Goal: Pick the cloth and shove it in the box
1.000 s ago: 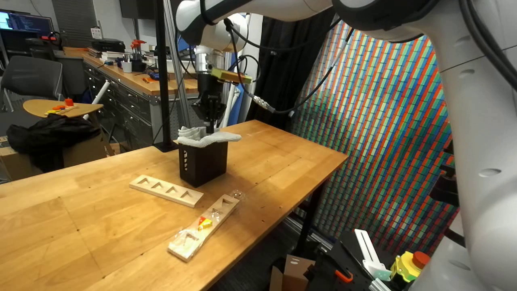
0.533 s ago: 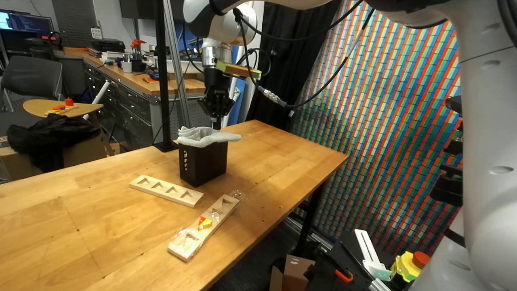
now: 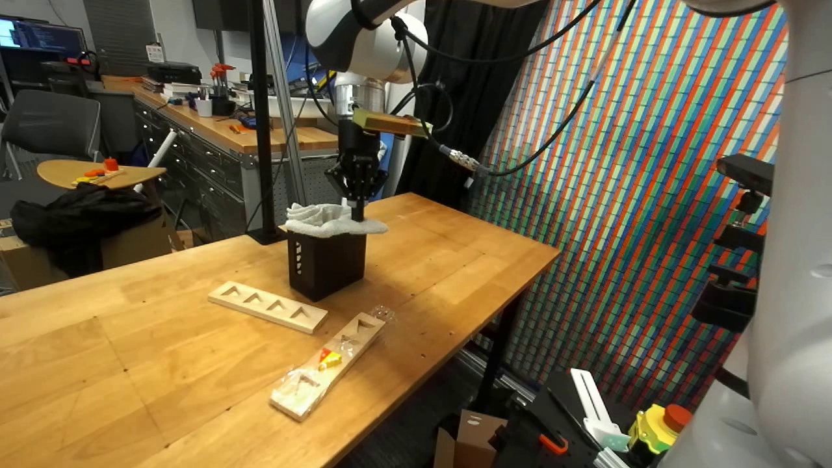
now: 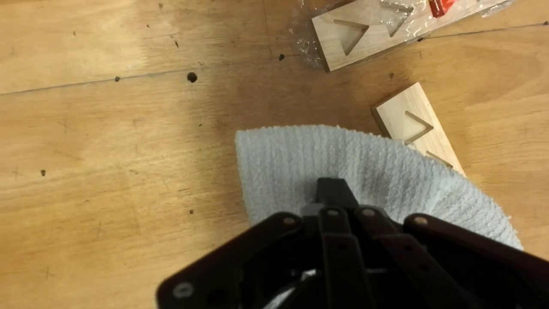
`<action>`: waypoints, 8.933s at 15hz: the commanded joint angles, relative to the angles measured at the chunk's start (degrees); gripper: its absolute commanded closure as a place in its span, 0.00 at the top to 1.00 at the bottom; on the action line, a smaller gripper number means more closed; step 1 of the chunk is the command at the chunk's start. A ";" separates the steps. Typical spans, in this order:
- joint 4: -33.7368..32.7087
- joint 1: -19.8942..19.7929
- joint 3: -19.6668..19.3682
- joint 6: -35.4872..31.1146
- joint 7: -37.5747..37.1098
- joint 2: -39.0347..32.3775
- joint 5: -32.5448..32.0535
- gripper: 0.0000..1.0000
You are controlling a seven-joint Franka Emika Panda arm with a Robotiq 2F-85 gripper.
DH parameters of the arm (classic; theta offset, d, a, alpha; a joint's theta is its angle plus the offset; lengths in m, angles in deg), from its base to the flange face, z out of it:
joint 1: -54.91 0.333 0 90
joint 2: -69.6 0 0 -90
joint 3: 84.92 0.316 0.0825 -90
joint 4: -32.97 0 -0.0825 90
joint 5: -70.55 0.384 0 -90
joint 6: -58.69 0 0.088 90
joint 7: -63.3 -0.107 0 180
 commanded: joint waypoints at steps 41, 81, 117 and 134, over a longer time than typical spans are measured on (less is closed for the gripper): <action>5.64 3.85 0.32 -15.30 -2.72 2.46 0.33 0.01; -6.68 2.84 1.58 -5.98 8.41 -4.89 -0.07 0.01; -14.87 3.18 2.61 -3.57 9.79 -14.46 0.49 0.01; -13.18 2.32 2.44 -3.59 8.67 -13.84 1.59 0.01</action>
